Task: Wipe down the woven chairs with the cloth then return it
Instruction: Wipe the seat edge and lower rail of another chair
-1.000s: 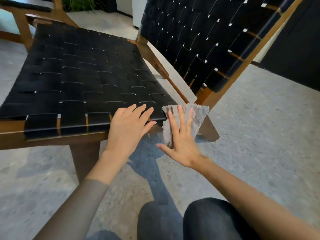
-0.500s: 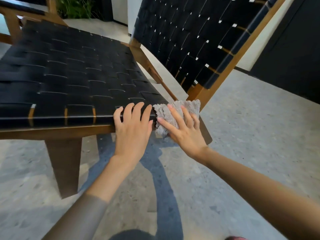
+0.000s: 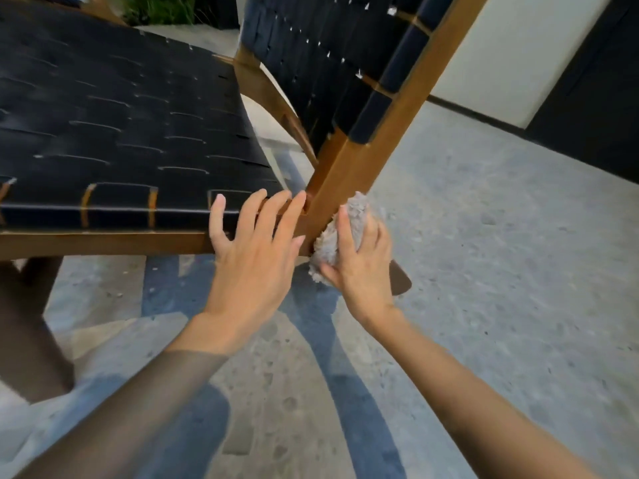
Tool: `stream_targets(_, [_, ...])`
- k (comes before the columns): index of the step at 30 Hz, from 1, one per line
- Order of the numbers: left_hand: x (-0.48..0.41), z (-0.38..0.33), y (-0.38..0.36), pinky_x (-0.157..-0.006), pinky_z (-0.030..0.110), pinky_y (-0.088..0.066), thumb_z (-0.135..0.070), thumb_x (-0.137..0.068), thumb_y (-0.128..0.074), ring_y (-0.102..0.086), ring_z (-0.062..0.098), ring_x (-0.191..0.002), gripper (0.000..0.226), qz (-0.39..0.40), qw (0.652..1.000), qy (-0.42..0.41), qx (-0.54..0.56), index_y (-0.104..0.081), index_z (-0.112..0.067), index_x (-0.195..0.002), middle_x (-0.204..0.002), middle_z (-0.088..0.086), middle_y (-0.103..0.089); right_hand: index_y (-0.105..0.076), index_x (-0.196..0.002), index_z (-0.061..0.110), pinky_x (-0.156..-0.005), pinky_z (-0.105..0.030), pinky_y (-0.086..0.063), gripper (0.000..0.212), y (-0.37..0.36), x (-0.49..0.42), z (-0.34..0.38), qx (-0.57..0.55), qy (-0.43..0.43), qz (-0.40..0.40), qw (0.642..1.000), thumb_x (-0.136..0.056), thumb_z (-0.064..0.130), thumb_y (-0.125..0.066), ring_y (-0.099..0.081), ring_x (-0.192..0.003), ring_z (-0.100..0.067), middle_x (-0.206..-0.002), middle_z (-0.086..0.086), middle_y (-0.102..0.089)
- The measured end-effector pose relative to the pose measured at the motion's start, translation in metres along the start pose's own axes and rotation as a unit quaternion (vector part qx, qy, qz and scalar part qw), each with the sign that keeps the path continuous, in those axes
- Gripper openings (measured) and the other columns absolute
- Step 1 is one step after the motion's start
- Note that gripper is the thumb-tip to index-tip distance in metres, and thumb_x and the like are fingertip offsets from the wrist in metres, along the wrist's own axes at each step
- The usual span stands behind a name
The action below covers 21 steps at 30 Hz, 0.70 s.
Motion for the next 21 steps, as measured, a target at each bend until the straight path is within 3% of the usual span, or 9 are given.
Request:
stream_targets(6, [-0.006, -0.017, -0.013, -0.111, 0.050, 0.001, -0.035, -0.098, -0.031, -0.040, 0.032, -0.127, 0.053, -0.033, 0.999, 0.026, 0.008, -0.032, -0.006, -0.143, -0.128, 0.015, -0.051, -0.017, -0.142, 0.025, -0.083, -0.054, -0.047, 0.105, -0.025, 0.016, -0.036, -0.015, -0.036, -0.048, 0.998, -0.062, 0.047, -0.082, -0.037, -0.109, -0.037, -0.133, -0.015, -0.028])
stream_targets(9, [-0.008, -0.019, -0.018, -0.111, 0.049, 0.002, -0.033, -0.100, -0.036, -0.036, 0.031, -0.124, 0.051, -0.064, 0.997, 0.034, 0.006, -0.033, -0.006, -0.143, -0.124, 0.017, -0.051, -0.033, -0.140, 0.017, -0.084, -0.056, -0.047, 0.103, -0.041, 0.041, -0.067, -0.045, -0.103, 0.024, 0.993, -0.055, 0.037, -0.089, -0.039, -0.109, -0.037, -0.131, -0.022, -0.040])
stream_targets(13, [-0.007, -0.018, -0.023, -0.108, 0.054, -0.003, -0.025, -0.096, -0.041, -0.032, 0.029, -0.122, 0.050, -0.090, 0.995, 0.039, -0.020, -0.035, -0.003, -0.141, -0.121, 0.020, -0.052, -0.040, -0.143, 0.013, -0.099, -0.051, -0.037, 0.090, -0.059, 0.071, -0.111, -0.127, -0.194, 0.153, 0.960, -0.066, 0.023, -0.086, -0.043, -0.118, -0.043, -0.131, -0.026, -0.048])
stream_targets(17, [-0.008, -0.019, -0.023, -0.105, 0.058, -0.009, -0.025, -0.096, -0.044, -0.032, 0.029, -0.121, 0.050, -0.097, 0.994, 0.042, -0.021, -0.037, -0.003, -0.140, -0.121, 0.020, -0.053, -0.034, -0.146, 0.013, -0.103, -0.045, -0.030, 0.088, -0.065, 0.090, -0.135, -0.168, -0.226, 0.175, 0.943, -0.072, 0.013, -0.082, -0.032, -0.122, -0.036, -0.137, -0.023, -0.040])
stream_targets(21, [-0.006, -0.019, -0.024, -0.108, 0.056, -0.007, -0.026, -0.097, -0.044, -0.032, 0.028, -0.123, 0.051, -0.095, 0.994, 0.045, -0.023, -0.034, -0.004, -0.142, -0.123, 0.018, -0.051, -0.030, -0.147, 0.014, -0.107, -0.044, -0.029, 0.085, -0.062, 0.092, -0.138, -0.166, -0.231, 0.192, 0.939, -0.078, 0.019, -0.079, -0.031, -0.124, -0.036, -0.141, -0.019, -0.037])
Point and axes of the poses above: each hand's wrist, its own x-axis away from the middle knuckle, its own y-axis out of the back of the hand, z = x × y, the point moved 4 cm from there along -x, towards the middle knuckle
